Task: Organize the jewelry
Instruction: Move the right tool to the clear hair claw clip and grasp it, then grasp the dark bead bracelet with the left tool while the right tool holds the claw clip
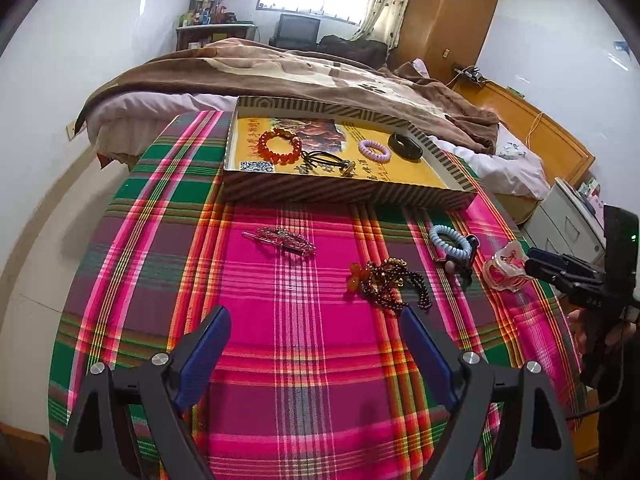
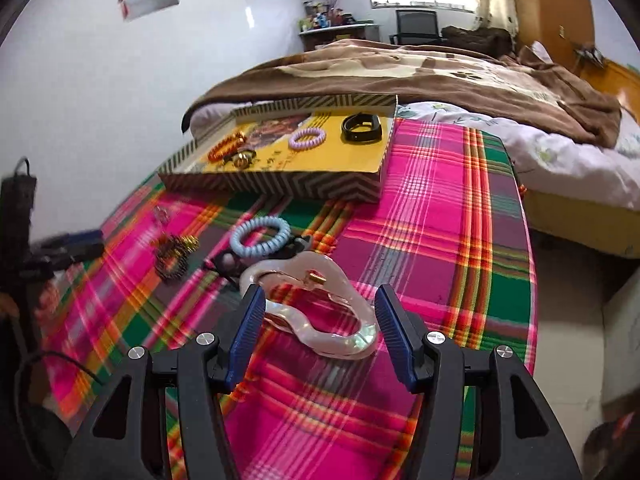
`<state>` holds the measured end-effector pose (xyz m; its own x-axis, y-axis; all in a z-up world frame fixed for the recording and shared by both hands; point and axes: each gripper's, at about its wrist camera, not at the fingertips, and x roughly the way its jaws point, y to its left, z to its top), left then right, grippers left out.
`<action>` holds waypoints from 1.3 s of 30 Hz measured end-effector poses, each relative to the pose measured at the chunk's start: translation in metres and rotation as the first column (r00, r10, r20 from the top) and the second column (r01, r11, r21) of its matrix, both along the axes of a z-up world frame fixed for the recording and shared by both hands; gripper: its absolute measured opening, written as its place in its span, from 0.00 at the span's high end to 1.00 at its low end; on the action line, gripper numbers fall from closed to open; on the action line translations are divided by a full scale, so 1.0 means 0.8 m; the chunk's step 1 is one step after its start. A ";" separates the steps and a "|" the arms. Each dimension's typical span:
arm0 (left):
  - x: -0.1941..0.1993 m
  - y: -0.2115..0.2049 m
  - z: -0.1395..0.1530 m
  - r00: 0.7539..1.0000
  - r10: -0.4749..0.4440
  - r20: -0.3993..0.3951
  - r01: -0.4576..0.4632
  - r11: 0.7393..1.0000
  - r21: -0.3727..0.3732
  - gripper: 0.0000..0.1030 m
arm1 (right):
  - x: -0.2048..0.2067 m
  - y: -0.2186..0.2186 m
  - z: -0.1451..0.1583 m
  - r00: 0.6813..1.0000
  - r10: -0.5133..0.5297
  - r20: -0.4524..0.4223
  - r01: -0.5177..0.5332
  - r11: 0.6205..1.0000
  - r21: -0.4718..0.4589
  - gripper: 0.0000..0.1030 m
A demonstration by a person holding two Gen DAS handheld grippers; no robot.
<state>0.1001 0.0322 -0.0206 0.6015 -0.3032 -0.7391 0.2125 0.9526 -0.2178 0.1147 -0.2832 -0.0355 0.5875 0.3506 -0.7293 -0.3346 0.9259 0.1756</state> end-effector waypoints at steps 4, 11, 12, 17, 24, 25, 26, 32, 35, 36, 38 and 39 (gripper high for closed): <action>0.001 -0.004 0.000 1.000 -0.007 -0.003 0.007 1.000 0.000 0.16 | 0.011 -0.009 -0.002 1.000 -0.017 -0.010 0.017 1.000 0.024 0.40; 0.004 -0.010 -0.006 1.000 -0.013 -0.024 0.013 1.000 -0.002 0.16 | 0.039 -0.009 -0.012 0.996 -0.003 -0.084 0.003 1.000 0.000 0.39; 0.005 -0.011 -0.006 1.000 -0.015 -0.026 0.015 1.000 -0.002 0.16 | 0.042 -0.006 -0.013 0.996 0.015 -0.093 -0.015 1.000 -0.008 0.39; 0.005 -0.011 -0.010 0.999 -0.016 -0.038 0.016 1.000 0.000 0.16 | 0.058 0.006 -0.012 0.983 0.082 -0.164 -0.088 0.996 -0.029 0.39; 0.010 -0.012 -0.016 0.998 -0.024 -0.056 0.024 1.000 -0.006 0.16 | 0.074 0.010 -0.022 0.954 0.109 -0.281 -0.120 0.993 -0.021 0.59; 0.011 -0.012 -0.017 0.998 -0.026 -0.057 0.026 1.000 -0.006 0.16 | 0.072 0.009 -0.023 0.951 0.105 -0.290 -0.112 0.994 -0.006 0.70; 0.012 -0.013 -0.018 0.998 -0.028 -0.060 0.028 1.000 -0.005 0.16 | 0.070 0.008 -0.023 0.952 0.098 -0.289 -0.105 0.994 -0.009 0.76; 0.017 -0.026 -0.023 0.996 -0.057 -0.070 0.057 0.998 -0.002 0.16 | 0.047 0.001 -0.018 0.969 0.033 -0.246 -0.041 0.999 -0.027 0.85; 0.023 -0.036 -0.025 0.995 -0.076 -0.070 0.077 0.997 0.007 0.16 | 0.033 -0.010 -0.016 0.975 -0.001 -0.223 0.008 0.999 0.031 0.85; 0.025 -0.037 -0.024 0.995 -0.075 -0.070 0.076 0.997 0.011 0.16 | 0.028 -0.014 -0.016 0.976 -0.015 -0.218 0.027 0.998 0.054 0.85; 0.031 -0.043 -0.022 0.995 -0.080 -0.061 0.081 0.997 0.014 0.16 | 0.020 -0.019 -0.016 0.977 -0.029 -0.212 0.051 0.994 0.100 0.85; 0.035 -0.045 -0.021 0.995 -0.082 -0.059 0.083 0.996 0.015 0.16 | 0.012 -0.022 -0.017 0.978 -0.029 -0.208 0.057 0.990 0.131 0.85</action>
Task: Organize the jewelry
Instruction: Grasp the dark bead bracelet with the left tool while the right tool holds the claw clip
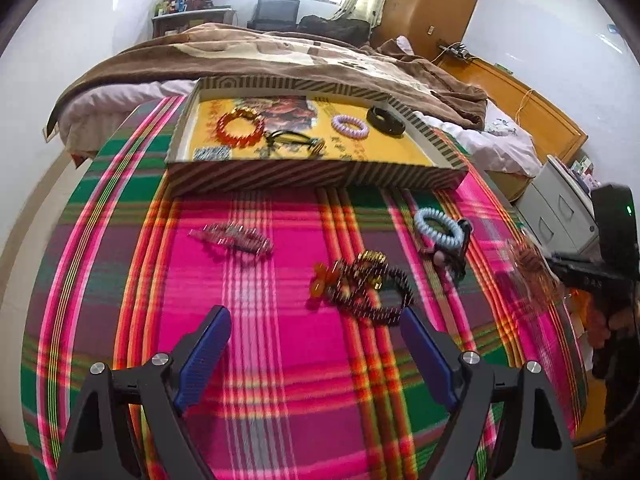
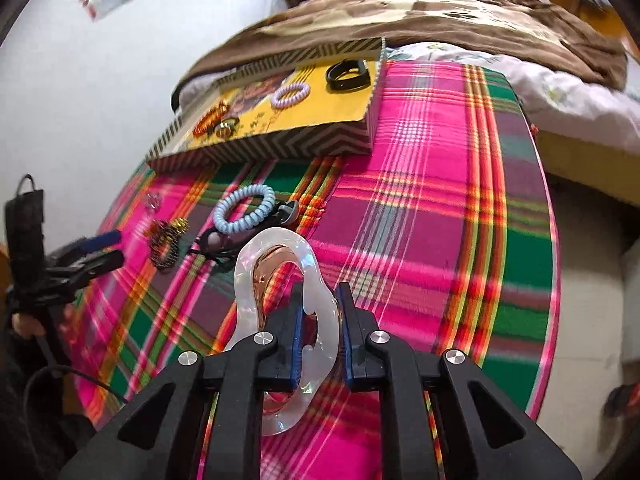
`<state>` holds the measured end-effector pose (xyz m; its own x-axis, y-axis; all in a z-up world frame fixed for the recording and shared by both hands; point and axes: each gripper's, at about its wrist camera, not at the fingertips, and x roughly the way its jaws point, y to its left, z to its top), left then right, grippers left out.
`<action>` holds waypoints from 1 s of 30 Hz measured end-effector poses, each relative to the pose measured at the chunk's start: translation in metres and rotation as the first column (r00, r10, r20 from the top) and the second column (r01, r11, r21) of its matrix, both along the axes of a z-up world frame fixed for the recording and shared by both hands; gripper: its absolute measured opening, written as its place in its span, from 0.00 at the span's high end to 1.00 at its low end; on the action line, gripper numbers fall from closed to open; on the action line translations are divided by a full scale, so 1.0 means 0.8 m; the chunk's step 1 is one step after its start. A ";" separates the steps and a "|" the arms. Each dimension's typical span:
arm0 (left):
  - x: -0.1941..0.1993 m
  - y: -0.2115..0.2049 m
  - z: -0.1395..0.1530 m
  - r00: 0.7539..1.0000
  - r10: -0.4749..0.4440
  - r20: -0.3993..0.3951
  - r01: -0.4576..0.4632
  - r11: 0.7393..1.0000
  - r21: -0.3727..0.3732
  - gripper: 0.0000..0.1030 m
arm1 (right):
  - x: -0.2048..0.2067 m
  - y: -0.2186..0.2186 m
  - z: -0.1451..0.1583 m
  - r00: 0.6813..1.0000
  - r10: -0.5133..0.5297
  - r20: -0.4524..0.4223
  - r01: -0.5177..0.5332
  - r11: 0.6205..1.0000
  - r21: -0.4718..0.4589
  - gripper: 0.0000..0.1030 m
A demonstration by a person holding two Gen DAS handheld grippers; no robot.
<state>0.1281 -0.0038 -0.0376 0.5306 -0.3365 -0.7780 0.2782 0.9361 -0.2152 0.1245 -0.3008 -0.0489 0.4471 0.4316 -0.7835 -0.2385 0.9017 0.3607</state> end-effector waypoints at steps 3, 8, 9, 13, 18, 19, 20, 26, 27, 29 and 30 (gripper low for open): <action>0.014 -0.008 -0.001 1.000 0.007 0.008 -0.007 0.999 0.037 0.16 | -0.013 -0.002 -0.001 1.000 -0.023 0.007 0.023 0.999 0.027 0.85; 0.024 -0.025 -0.005 0.999 -0.035 0.022 0.033 0.994 0.100 0.16 | -0.025 -0.008 -0.001 0.999 -0.047 0.011 0.047 0.998 0.042 0.85; 0.025 -0.031 -0.008 0.999 -0.051 0.018 0.048 0.991 0.124 0.16 | -0.026 -0.007 -0.001 0.999 -0.047 0.012 0.047 0.998 0.042 0.85; 0.030 -0.041 -0.022 0.998 -0.056 -0.005 0.056 0.986 0.155 0.16 | -0.026 -0.004 -0.003 0.999 -0.048 0.010 0.047 0.998 0.049 0.85; 0.030 -0.054 -0.026 0.996 -0.094 0.012 0.089 0.976 0.200 0.16 | -0.026 0.001 -0.010 0.999 -0.042 0.007 0.042 0.998 0.053 0.85; 0.031 -0.055 -0.026 0.995 -0.099 0.014 0.094 0.975 0.203 0.16 | -0.026 0.001 -0.010 0.999 -0.044 0.007 0.043 0.998 0.054 0.85; 0.030 -0.054 -0.026 0.995 -0.094 0.016 0.089 0.975 0.204 0.20 | -0.026 0.001 -0.010 0.999 -0.046 0.008 0.045 0.998 0.054 0.85; 0.023 -0.058 -0.018 0.993 -0.117 0.027 0.109 0.972 0.210 0.65 | -0.026 0.000 -0.011 0.999 -0.053 0.010 0.052 0.997 0.063 0.85; 0.021 -0.058 -0.018 0.992 -0.121 0.028 0.113 0.971 0.210 0.68 | -0.027 0.000 -0.011 0.999 -0.053 0.011 0.052 0.997 0.062 0.85; 0.016 -0.060 -0.018 0.991 -0.131 0.037 0.120 0.970 0.210 0.78 | -0.026 0.000 -0.011 0.998 -0.056 0.011 0.055 0.996 0.064 0.85; 0.013 -0.060 -0.017 0.990 -0.131 0.042 0.120 0.970 0.209 0.82 | -0.027 -0.001 -0.011 0.998 -0.059 0.010 0.059 0.996 0.068 0.85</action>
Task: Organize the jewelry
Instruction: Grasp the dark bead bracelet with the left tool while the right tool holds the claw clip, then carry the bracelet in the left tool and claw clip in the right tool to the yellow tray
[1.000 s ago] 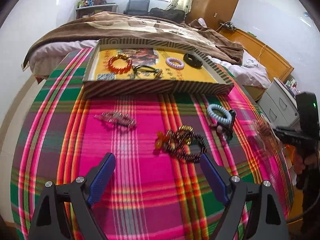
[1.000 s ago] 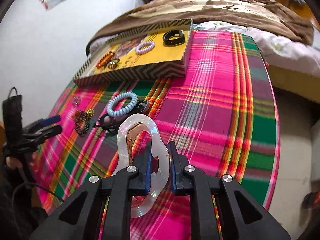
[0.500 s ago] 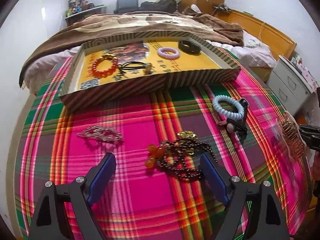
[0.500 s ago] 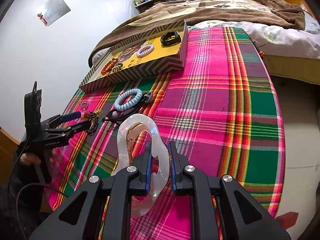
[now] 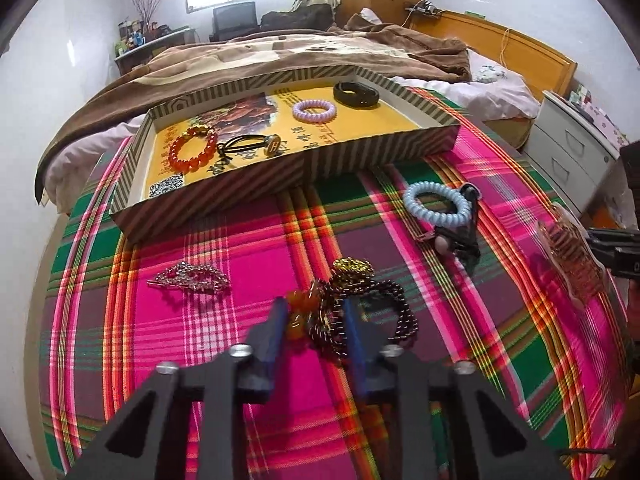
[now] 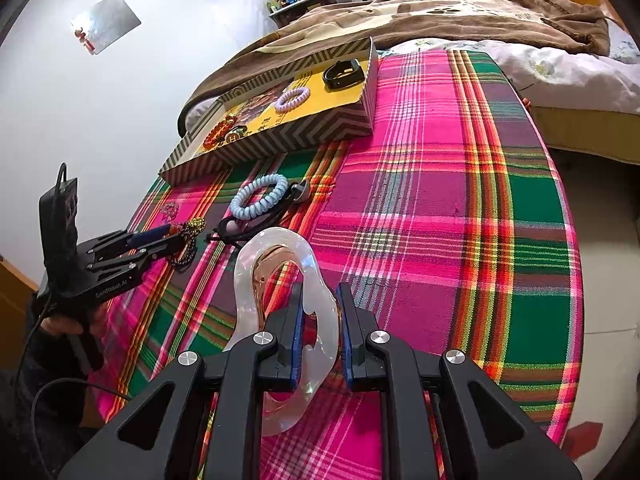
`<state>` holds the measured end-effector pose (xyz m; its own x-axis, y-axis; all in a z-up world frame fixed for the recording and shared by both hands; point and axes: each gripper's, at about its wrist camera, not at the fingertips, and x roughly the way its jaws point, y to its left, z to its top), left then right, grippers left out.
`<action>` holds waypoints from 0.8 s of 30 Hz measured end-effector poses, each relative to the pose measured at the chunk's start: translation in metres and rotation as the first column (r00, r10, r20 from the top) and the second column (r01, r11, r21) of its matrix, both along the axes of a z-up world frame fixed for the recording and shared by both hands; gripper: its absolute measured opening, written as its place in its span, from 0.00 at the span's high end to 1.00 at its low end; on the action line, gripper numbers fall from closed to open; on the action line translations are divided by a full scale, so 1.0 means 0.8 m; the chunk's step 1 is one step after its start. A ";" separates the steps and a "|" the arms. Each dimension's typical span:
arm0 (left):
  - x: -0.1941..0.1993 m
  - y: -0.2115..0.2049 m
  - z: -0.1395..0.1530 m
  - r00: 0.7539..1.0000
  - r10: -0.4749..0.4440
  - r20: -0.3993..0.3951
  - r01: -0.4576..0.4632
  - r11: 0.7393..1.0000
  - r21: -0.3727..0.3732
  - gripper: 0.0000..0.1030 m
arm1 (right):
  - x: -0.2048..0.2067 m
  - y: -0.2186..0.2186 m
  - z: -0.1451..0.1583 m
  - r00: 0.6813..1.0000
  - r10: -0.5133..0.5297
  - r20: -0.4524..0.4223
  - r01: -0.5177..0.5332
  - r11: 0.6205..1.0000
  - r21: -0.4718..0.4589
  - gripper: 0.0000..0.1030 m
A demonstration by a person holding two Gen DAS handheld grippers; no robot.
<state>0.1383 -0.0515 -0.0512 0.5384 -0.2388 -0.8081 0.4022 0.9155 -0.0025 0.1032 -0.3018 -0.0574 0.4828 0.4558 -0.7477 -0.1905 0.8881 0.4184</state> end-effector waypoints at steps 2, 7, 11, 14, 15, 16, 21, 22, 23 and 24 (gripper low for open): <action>-0.003 0.002 0.001 1.000 0.002 0.000 -0.002 1.000 -0.013 0.84 | -0.001 0.000 0.000 1.000 -0.006 0.000 0.006 1.000 0.002 0.85; -0.012 0.011 0.006 1.000 0.019 0.006 -0.018 0.999 -0.050 0.86 | -0.002 0.000 0.002 1.000 -0.018 0.002 0.018 1.000 -0.006 0.85; -0.017 0.019 0.019 0.999 0.028 0.028 -0.026 0.997 -0.078 0.86 | -0.004 0.000 0.005 0.999 -0.035 0.014 0.035 0.999 -0.019 0.85; -0.020 0.023 0.032 0.998 0.030 0.049 -0.025 0.995 -0.095 0.86 | -0.006 0.001 0.007 0.999 -0.042 0.021 0.042 0.999 -0.016 0.85; -0.021 0.024 0.036 0.998 0.029 0.053 -0.024 0.995 -0.101 0.87 | -0.007 0.001 0.009 0.999 -0.043 0.027 0.043 0.999 -0.017 0.85; -0.023 0.025 0.040 0.998 0.029 0.061 -0.023 0.994 -0.106 0.86 | -0.008 0.002 0.011 0.999 -0.042 0.031 0.043 0.999 -0.016 0.85; -0.026 0.027 0.055 0.996 0.025 0.088 -0.014 0.993 -0.114 0.86 | -0.012 0.004 0.025 0.997 -0.045 0.062 0.047 0.999 -0.017 0.85; -0.026 0.027 0.058 0.995 0.025 0.095 -0.014 0.993 -0.114 0.86 | -0.013 0.005 0.029 0.996 -0.046 0.070 0.047 0.999 -0.017 0.85; -0.027 0.027 0.062 0.994 0.023 0.103 -0.011 0.993 -0.115 0.86 | -0.014 0.005 0.032 0.996 -0.048 0.077 0.049 0.999 -0.018 0.85; -0.027 0.027 0.065 0.994 0.024 0.108 -0.012 0.993 -0.116 0.86 | -0.014 0.006 0.035 0.995 -0.049 0.082 0.051 0.999 -0.018 0.85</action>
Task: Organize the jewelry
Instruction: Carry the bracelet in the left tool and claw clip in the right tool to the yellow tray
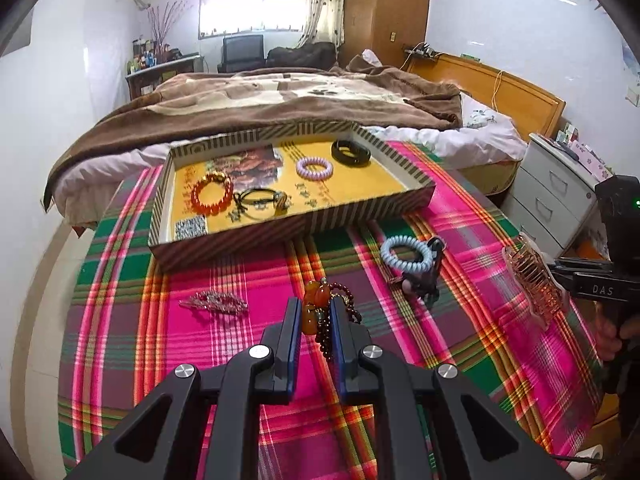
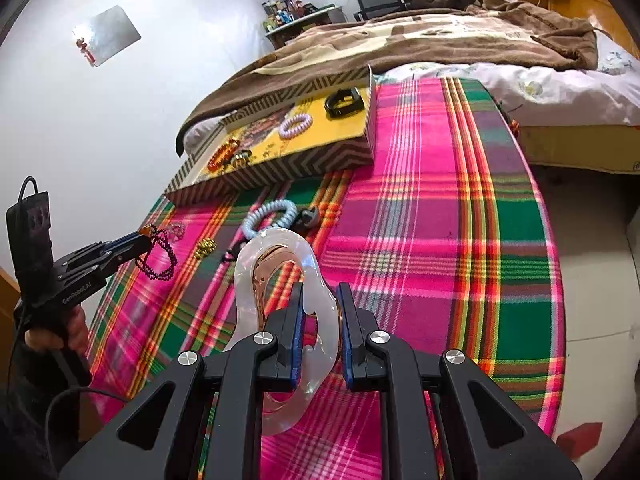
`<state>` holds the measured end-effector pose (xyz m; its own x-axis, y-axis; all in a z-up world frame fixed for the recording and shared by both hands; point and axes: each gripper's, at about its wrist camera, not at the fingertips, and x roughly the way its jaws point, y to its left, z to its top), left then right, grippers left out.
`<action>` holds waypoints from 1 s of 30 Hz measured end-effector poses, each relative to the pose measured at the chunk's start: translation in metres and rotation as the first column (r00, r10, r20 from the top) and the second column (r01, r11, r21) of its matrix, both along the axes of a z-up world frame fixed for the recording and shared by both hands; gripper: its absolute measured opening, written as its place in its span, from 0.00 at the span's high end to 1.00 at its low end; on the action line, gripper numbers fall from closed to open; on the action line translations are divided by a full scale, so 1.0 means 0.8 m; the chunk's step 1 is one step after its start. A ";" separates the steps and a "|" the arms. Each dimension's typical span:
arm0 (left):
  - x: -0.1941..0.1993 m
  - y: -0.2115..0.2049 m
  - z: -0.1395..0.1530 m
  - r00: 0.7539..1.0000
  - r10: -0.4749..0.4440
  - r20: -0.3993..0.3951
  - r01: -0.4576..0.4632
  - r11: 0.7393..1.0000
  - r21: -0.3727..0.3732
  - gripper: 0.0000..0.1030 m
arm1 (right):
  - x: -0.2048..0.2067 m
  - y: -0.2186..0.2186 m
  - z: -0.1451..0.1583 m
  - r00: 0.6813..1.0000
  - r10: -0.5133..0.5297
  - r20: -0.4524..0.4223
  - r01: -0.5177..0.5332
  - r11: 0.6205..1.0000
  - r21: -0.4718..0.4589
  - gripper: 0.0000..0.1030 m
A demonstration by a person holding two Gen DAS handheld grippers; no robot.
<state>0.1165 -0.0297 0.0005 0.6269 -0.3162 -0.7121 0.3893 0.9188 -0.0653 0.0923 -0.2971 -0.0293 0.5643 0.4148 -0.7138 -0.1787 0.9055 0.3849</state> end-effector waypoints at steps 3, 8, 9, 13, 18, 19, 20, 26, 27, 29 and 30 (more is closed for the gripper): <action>-0.002 0.001 0.011 1.000 0.000 0.020 0.000 1.000 -0.004 0.86 | 0.002 0.002 0.010 1.000 -0.004 0.018 0.004 1.000 -0.002 0.85; 0.003 0.001 0.030 0.999 0.004 0.046 -0.004 1.000 -0.013 0.86 | 0.007 0.004 0.023 0.999 -0.009 0.043 0.009 1.000 -0.012 0.85; 0.004 0.001 0.033 0.999 0.007 0.054 -0.007 1.000 -0.011 0.86 | 0.009 0.006 0.028 0.999 -0.009 0.053 0.010 1.000 -0.013 0.85; 0.011 0.001 0.046 0.997 0.006 0.078 -0.004 1.000 -0.016 0.86 | 0.017 0.011 0.039 0.997 -0.006 0.075 0.008 1.000 -0.024 0.85; 0.026 0.000 0.056 0.996 0.004 0.094 -0.002 1.000 -0.026 0.86 | 0.035 0.021 0.049 0.996 -0.005 0.090 0.009 0.999 -0.038 0.85; 0.031 0.000 0.057 0.995 0.004 0.095 -0.001 1.000 -0.031 0.86 | 0.040 0.023 0.050 0.996 -0.006 0.091 0.010 0.999 -0.042 0.85; 0.035 0.001 0.059 0.995 0.004 0.095 -0.001 0.999 -0.036 0.86 | 0.044 0.026 0.052 0.996 -0.006 0.093 0.011 0.999 -0.047 0.85; 0.072 0.009 0.065 0.996 0.016 0.092 -0.010 0.998 -0.061 0.86 | 0.079 0.037 0.059 0.995 -0.007 0.103 0.013 0.999 -0.050 0.85; 0.079 0.010 0.066 0.996 0.020 0.091 -0.014 0.998 -0.065 0.86 | 0.086 0.039 0.061 0.994 -0.010 0.105 0.016 0.998 -0.056 0.85; 0.092 0.013 0.068 0.996 0.022 0.091 -0.015 0.997 -0.074 0.86 | 0.100 0.043 0.061 0.994 -0.013 0.104 0.020 0.998 -0.067 0.85; 0.100 0.014 0.068 0.996 0.027 0.089 -0.021 0.997 -0.075 0.86 | 0.106 0.045 0.061 0.995 -0.015 0.102 0.023 0.997 -0.068 0.85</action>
<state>0.1963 -0.0187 0.0550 0.6956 -0.3500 -0.6274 0.3746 0.9219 -0.0990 0.1774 -0.2610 0.0196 0.6428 0.3548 -0.6789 -0.1962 0.9330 0.3017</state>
